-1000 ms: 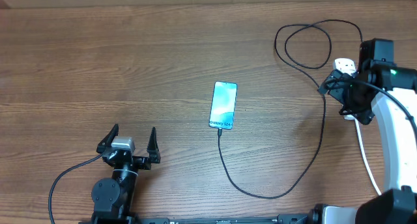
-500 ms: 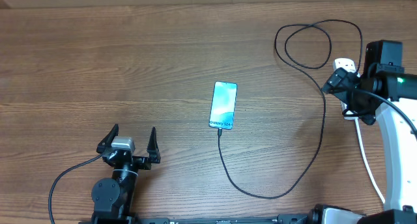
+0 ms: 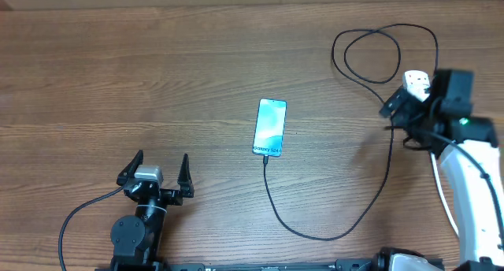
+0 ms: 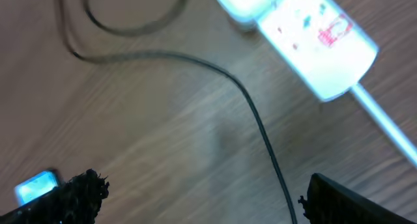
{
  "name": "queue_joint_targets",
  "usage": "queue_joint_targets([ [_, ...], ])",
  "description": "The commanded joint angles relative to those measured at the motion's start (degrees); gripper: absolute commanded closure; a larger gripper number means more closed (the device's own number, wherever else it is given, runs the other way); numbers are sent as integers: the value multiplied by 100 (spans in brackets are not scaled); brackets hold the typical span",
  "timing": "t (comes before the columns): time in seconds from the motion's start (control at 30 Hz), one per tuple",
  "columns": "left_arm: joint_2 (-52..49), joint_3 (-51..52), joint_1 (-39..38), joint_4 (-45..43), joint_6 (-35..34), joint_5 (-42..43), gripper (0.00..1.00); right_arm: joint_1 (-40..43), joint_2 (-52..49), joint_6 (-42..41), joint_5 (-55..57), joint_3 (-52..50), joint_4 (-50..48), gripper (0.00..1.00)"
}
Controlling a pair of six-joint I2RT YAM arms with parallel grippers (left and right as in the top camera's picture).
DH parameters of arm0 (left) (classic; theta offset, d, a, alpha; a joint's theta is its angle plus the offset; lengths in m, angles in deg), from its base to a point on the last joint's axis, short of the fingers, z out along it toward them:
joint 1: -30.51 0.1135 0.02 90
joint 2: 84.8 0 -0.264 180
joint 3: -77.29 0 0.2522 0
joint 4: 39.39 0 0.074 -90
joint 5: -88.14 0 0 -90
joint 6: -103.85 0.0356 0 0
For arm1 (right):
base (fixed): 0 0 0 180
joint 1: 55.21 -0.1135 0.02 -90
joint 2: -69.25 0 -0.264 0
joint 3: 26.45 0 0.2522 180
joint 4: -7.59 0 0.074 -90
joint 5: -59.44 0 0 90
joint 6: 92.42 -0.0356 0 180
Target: Plug charger to phone and switch on socket
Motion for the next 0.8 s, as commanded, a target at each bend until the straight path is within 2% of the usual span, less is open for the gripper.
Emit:
queue_joint_targets([
  [0.0, 66, 20, 37, 9, 127, -59, 0, -37, 151, 2, -59, -599, -446, 0],
  [0.37, 66, 22, 37, 9, 127, -59, 0, -55, 151, 22, -402, -2068, -2201, 0],
  [0.7, 66, 22, 37, 9, 125, -59, 1, -52, 151, 22, -448, -3550, -4188, 0],
  [0.77, 66, 20, 37, 11, 127, -59, 0, -52, 164, 22, -439, -3687, -4168, 0],
])
